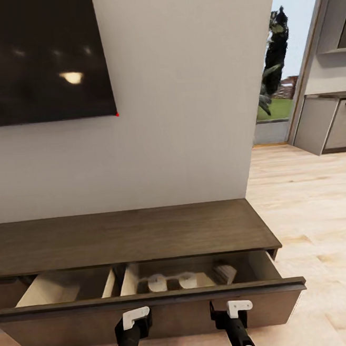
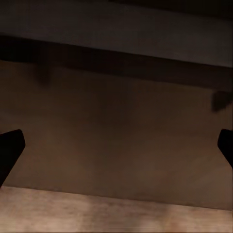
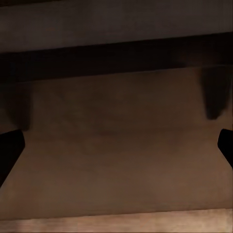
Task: Place each of the two pumpkins and all three candles from the living room inside a cabinet in the living room (use any cabinet), then make sure every cabinet is closed, and position the cauldron so it is next to a table in the living room.
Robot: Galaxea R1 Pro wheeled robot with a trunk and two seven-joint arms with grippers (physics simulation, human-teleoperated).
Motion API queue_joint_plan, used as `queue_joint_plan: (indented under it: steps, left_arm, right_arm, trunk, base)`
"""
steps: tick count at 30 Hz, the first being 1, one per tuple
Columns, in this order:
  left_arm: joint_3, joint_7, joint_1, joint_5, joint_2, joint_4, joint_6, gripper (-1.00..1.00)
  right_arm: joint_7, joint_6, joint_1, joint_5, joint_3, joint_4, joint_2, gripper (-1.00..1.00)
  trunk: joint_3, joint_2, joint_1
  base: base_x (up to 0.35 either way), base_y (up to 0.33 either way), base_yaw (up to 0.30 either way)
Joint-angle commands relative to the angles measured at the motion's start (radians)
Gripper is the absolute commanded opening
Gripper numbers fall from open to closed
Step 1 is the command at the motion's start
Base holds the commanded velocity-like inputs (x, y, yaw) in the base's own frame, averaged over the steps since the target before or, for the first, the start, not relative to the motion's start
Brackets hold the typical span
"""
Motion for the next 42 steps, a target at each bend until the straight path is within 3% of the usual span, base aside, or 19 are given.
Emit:
queue_joint_plan:
  steps: [1, 17, 36, 42]
  left_arm:
    - [-0.009, 0.008, -0.001, 0.008, 0.001, -0.001, -0.005, 1.00]
    - [-0.008, 0.008, -0.001, 0.007, 0.001, -0.001, -0.005, 1.00]
    - [-0.008, 0.007, -0.001, 0.008, 0.001, -0.001, -0.006, 1.00]
    - [-0.008, 0.007, -0.001, 0.008, 0.001, -0.001, -0.006, 1.00]
  right_arm:
    - [-0.007, -0.001, -0.001, 0.002, 0.012, 0.000, 0.000, 1.00]
    - [-0.007, -0.001, -0.001, 0.002, 0.012, 0.000, 0.001, 1.00]
    - [-0.007, -0.001, -0.001, 0.002, 0.012, 0.000, 0.000, 1.00]
    - [-0.007, 0.000, -0.002, 0.002, 0.012, 0.000, 0.001, 1.00]
  trunk:
    - [-0.001, 0.000, 0.000]
    - [-0.001, 0.000, 0.000]
    - [-0.001, 0.000, 0.000]
    - [-0.001, 0.000, 0.000]
  base:
    - [0.318, 0.075, 0.000]
    - [0.307, 0.066, 0.000]
    - [0.055, 0.015, 0.000]
    - [-0.244, 0.002, 0.000]
